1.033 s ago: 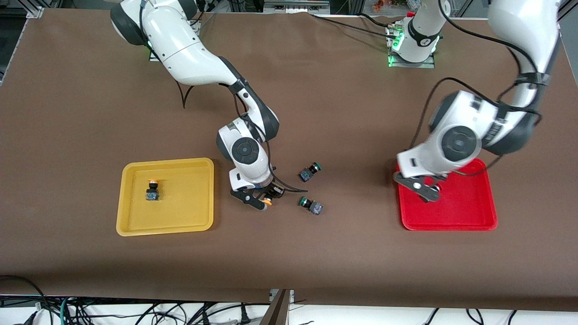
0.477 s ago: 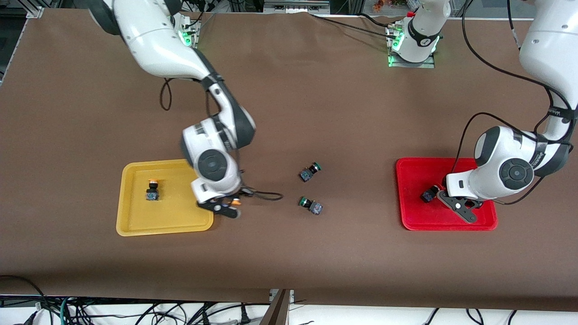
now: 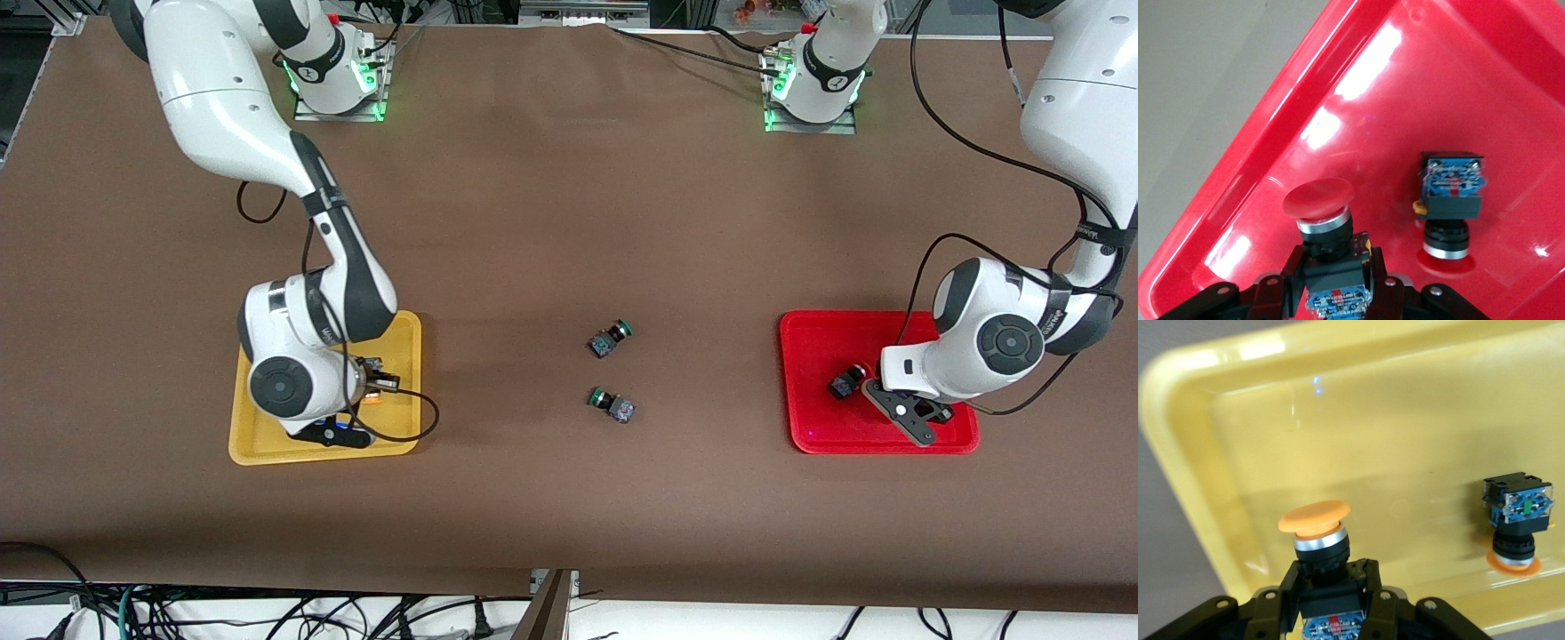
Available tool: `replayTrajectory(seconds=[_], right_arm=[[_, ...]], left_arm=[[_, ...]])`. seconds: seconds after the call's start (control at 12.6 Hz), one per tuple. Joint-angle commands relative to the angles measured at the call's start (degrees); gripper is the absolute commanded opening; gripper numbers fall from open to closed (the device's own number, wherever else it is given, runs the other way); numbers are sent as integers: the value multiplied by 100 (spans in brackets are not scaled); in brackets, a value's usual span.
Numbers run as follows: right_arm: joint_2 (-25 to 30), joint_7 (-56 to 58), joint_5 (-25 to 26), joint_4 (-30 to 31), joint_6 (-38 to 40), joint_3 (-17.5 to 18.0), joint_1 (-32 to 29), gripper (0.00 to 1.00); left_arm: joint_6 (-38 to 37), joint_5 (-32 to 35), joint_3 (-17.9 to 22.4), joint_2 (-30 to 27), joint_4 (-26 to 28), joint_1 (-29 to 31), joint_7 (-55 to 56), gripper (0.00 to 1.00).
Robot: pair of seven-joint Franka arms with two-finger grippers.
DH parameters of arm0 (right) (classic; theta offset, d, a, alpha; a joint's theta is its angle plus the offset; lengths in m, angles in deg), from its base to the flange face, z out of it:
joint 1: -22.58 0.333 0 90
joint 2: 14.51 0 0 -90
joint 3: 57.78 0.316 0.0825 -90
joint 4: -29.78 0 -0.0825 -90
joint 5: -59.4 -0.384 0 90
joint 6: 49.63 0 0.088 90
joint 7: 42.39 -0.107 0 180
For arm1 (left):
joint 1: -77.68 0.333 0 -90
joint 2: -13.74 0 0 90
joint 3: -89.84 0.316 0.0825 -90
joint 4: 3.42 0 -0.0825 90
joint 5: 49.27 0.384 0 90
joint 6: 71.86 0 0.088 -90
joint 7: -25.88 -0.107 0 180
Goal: Place red and yellow buttons in trays
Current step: 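Open both grippers to release the buttons into the trays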
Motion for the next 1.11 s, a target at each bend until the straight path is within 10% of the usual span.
replayTrajectory(seconds=[0.0, 0.08, 0.24, 0.4, 1.03], right_arm=[[107, 191, -245, 427, -286, 81, -84, 0], [115, 191, -254, 560, -418, 90, -84, 0], [115, 191, -254, 649, -437, 81, -101, 9], [176, 226, -245, 596, -358, 72, -145, 99], [1440, 1611, -44, 16, 1609, -164, -444, 100]], left_arm=[[266, 145, 52, 39, -25, 192, -366, 52], [328, 128, 52, 48, -25, 236, -446, 87], [285, 119, 26, -13, -25, 228, -430, 100], [-47, 5, -140, -336, -34, 210, -351, 100], [-3991, -1964, -1018, -1472, -1789, 149, 1782, 100]])
